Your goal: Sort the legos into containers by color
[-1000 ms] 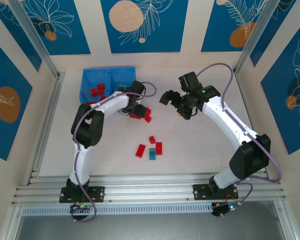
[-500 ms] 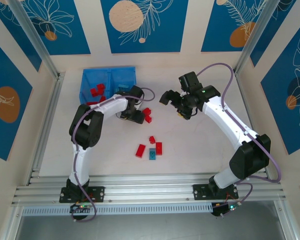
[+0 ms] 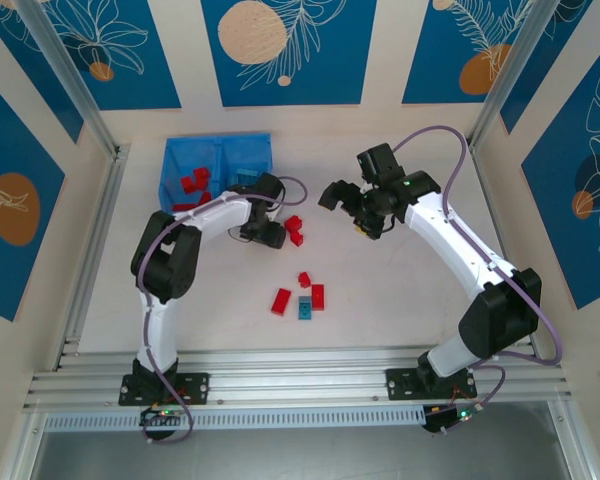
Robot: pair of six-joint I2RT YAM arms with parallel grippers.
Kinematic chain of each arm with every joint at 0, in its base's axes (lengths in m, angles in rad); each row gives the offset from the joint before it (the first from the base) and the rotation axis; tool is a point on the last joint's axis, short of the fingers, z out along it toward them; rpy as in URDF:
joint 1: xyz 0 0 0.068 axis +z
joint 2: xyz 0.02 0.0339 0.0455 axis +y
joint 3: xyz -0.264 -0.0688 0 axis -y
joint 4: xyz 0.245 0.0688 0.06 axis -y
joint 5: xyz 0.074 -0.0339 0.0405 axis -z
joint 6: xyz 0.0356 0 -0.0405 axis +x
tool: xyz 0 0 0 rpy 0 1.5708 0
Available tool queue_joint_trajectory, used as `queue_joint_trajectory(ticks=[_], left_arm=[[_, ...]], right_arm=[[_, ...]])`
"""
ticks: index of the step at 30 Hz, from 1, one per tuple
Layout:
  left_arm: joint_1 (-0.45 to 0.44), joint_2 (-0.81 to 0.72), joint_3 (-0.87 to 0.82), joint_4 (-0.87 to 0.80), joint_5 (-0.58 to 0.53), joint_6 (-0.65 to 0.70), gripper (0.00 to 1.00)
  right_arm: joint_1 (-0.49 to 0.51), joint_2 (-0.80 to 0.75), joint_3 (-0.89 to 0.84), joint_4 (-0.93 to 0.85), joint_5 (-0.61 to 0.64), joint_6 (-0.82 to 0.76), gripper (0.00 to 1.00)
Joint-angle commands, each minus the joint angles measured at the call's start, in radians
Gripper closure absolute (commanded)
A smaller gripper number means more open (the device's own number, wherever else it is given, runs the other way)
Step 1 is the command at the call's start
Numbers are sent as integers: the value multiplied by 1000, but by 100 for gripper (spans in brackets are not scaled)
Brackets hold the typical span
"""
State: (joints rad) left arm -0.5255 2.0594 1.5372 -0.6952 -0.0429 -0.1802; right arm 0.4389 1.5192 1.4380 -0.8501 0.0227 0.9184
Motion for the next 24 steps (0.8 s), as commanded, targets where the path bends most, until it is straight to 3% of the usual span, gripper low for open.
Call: queue_joint_trajectory(ticks=[1, 6, 10, 18, 24], left_arm=[[9, -153, -2, -27, 25, -4, 42], [16, -286, 10, -75, -31, -15, 43], [108, -310, 96, -142, -78, -57, 43], [379, -145, 320, -202, -94, -170, 42], [488, 46, 476, -217, -2, -250, 38]], right_arm=[[17, -17, 30, -9, 9, -23, 2], [24, -13, 39, -1, 8, -26, 2], [26, -13, 37, 4, 5, -22, 2], [31, -23, 35, 0, 4, -23, 2], [35, -42, 27, -7, 13, -19, 2]])
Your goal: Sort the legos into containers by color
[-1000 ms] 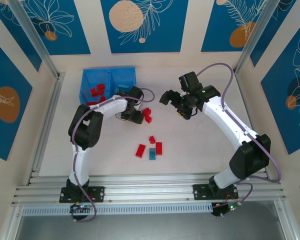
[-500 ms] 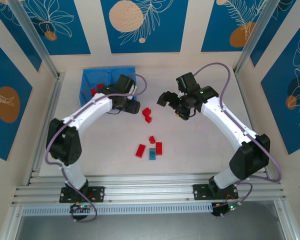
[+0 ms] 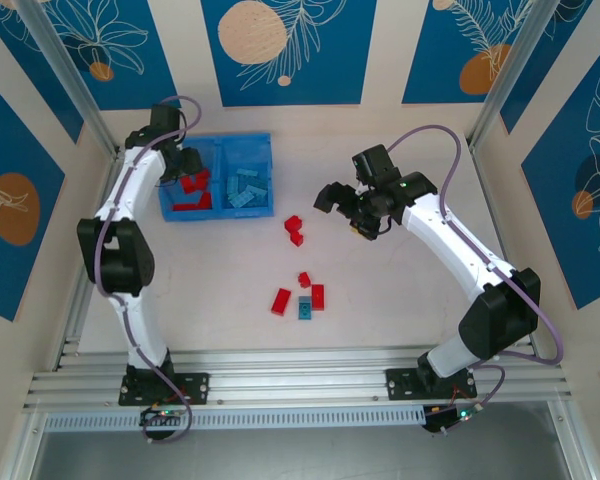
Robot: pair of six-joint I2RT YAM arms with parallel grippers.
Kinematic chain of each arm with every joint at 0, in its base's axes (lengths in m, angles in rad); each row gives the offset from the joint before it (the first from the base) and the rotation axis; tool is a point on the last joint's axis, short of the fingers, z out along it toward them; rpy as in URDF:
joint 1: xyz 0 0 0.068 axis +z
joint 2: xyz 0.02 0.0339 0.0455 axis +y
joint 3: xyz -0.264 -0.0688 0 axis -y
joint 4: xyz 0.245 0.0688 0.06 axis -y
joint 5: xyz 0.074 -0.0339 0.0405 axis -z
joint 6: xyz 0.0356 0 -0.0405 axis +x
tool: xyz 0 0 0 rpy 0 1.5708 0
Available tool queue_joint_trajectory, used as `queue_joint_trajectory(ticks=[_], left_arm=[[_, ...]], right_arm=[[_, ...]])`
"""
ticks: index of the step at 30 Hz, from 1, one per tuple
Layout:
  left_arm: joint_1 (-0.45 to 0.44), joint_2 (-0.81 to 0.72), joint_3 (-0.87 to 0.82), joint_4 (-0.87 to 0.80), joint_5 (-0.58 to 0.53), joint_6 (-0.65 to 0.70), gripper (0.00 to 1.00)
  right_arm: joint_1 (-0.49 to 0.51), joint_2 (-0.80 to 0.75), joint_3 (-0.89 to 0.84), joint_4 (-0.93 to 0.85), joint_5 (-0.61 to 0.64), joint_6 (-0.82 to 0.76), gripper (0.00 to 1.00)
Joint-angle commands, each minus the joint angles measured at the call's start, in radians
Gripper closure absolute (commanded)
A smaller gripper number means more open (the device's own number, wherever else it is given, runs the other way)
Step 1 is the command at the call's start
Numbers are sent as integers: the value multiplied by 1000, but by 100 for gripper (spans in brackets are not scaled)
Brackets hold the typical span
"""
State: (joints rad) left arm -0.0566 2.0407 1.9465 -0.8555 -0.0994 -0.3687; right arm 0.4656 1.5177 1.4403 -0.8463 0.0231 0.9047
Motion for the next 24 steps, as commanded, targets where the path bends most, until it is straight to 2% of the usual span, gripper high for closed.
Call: queue_joint_trajectory(ticks=[1, 4, 7, 11, 15, 20, 24], left_arm=[[26, 96, 104, -68, 71, -62, 35], [28, 142, 187, -103, 88, -46, 28], [28, 108, 170, -93, 97, -42, 22], [28, 28, 125, -88, 133, -36, 21], [12, -132, 24, -71, 222, -23, 22], [-91, -391, -176, -28, 310, 109, 23], [-257, -612, -397, 19, 287, 259, 22]], right_arm=[[9, -44, 23, -10, 14, -3, 2], [11, -53, 23, -13, 21, -3, 2], [12, -57, 18, -17, 27, -1, 2], [13, -56, 3, -8, 25, -8, 2], [30, -34, 7, -3, 24, -60, 2], [114, 12, -30, -16, 9, -79, 3], [241, 40, -91, -32, 8, -40, 6]])
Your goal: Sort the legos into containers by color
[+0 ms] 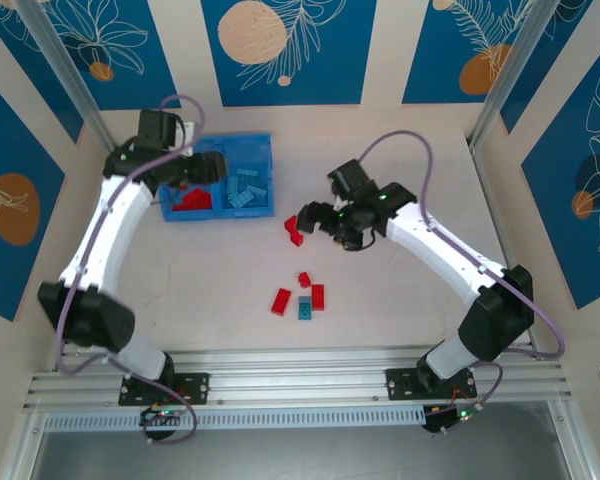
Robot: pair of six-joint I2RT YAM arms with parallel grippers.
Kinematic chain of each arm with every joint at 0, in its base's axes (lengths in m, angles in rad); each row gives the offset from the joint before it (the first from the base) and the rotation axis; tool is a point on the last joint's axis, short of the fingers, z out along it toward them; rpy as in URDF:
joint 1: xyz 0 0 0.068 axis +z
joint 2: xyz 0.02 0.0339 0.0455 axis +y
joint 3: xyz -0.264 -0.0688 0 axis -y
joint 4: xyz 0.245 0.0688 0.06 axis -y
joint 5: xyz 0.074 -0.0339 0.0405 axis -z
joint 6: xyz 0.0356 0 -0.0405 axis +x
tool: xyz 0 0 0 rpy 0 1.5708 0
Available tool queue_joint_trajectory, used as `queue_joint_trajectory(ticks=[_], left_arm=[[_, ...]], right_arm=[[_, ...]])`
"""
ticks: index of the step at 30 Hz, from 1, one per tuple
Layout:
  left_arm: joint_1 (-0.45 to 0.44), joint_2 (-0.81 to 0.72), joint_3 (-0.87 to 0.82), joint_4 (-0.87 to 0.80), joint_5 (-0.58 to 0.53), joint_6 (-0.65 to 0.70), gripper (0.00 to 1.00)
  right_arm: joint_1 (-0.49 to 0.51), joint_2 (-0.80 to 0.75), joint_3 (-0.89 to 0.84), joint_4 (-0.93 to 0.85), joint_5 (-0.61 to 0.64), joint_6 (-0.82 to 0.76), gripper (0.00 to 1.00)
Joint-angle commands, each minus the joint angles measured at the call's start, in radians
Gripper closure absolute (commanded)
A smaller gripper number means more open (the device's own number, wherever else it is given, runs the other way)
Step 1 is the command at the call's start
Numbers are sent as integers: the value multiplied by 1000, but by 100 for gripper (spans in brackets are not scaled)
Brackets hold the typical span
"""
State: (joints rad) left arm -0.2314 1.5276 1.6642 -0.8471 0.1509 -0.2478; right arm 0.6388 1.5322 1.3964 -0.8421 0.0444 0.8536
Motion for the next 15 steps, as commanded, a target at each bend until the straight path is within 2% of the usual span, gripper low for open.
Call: queue_joint_trajectory(ticks=[1, 4, 8, 12, 15], left_arm=[[-125, -152, -177, 31, 35, 163, 21], [-196, -293, -354, 95, 59, 168, 18], [-211, -437, -519, 144, 91, 143, 13], [-212, -518, -581, 129, 97, 213, 1], [-213, -524, -572, 86, 110, 290, 0]], right_arm=[[108, 23, -69, -33, -4, 24, 9], [223, 14, -137, -15, 20, 89, 18], [337, 13, -222, 19, 64, 200, 29], [409, 59, -243, 46, 119, 234, 38], [424, 116, -226, 26, 154, 227, 42]])
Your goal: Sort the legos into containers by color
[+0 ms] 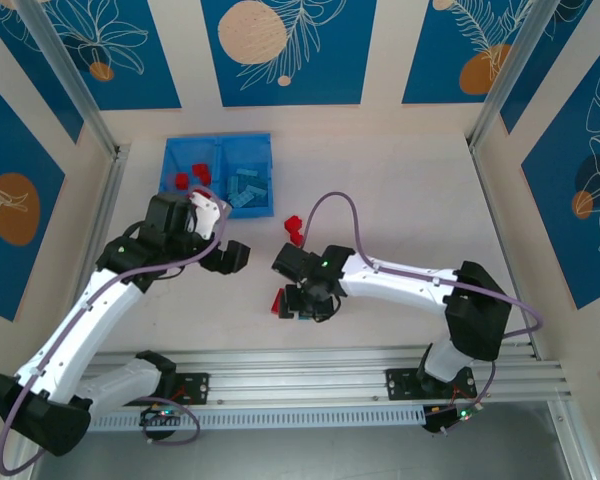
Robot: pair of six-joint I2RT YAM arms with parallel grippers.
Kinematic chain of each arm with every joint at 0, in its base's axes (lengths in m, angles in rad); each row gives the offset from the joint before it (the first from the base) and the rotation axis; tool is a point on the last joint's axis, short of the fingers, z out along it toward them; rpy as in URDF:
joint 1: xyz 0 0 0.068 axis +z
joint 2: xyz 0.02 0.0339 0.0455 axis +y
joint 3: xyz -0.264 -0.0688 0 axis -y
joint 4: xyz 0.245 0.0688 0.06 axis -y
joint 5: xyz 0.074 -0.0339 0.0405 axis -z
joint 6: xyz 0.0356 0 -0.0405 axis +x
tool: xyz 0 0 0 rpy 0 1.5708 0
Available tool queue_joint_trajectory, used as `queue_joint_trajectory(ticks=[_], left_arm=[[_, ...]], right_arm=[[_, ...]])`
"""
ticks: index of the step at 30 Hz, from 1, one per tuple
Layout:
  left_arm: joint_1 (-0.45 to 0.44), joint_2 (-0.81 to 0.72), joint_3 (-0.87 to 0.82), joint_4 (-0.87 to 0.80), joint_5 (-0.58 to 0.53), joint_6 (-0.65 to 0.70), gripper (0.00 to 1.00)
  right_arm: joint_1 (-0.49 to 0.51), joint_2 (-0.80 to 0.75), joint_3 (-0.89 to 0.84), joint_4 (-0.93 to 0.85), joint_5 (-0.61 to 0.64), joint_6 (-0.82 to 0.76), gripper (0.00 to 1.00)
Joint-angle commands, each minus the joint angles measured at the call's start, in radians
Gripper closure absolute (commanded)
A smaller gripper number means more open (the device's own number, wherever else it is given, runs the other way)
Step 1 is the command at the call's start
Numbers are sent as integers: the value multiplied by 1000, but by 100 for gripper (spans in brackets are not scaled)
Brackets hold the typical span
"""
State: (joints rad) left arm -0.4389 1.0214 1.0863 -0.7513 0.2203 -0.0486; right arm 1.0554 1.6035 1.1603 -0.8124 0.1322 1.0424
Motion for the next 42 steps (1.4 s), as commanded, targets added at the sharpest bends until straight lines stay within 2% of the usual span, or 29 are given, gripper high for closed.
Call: queue_joint_trajectory(ticks=[1, 4, 8, 12, 19, 21, 24, 27, 29, 35, 38, 42], left_arm=[[-6, -14, 12, -23, 48, 115, 0], [-5, -1, 31, -50, 56, 161, 0], [-6, 7, 32, -35, 65, 155, 0], [-5, 14, 32, -21, 78, 122, 0], [-6, 8, 3, -10, 72, 120, 0], [-5, 9, -2, -5, 65, 116, 0], [-5, 12, -6, -3, 61, 113, 0], [-6, 11, -13, -4, 56, 115, 0], [-6, 4, -14, -6, 39, 114, 0], [-5, -67, -25, 61, -94, 36, 0], [-6, -106, -37, 124, -185, -54, 0], [-6, -90, -29, 95, -325, -159, 0]], right_arm=[[8, 64, 13, -18, 71, 38, 42], [8, 105, 13, -48, 103, 38, 38], [0, 146, 5, -13, 108, 16, 36], [-18, 192, 17, 43, 114, -17, 45], [-37, 263, 47, -28, 181, -16, 50], [-38, 261, 25, 1, 174, -28, 52], [-43, 250, 17, 39, 146, -47, 60], [-42, 209, 46, 25, 132, -81, 69], [-44, 156, 75, 3, 139, -107, 70], [-136, 62, 268, -10, 117, -142, 71], [-210, 150, 457, 18, 132, -228, 71], [-282, 375, 775, 22, 118, -415, 70]])
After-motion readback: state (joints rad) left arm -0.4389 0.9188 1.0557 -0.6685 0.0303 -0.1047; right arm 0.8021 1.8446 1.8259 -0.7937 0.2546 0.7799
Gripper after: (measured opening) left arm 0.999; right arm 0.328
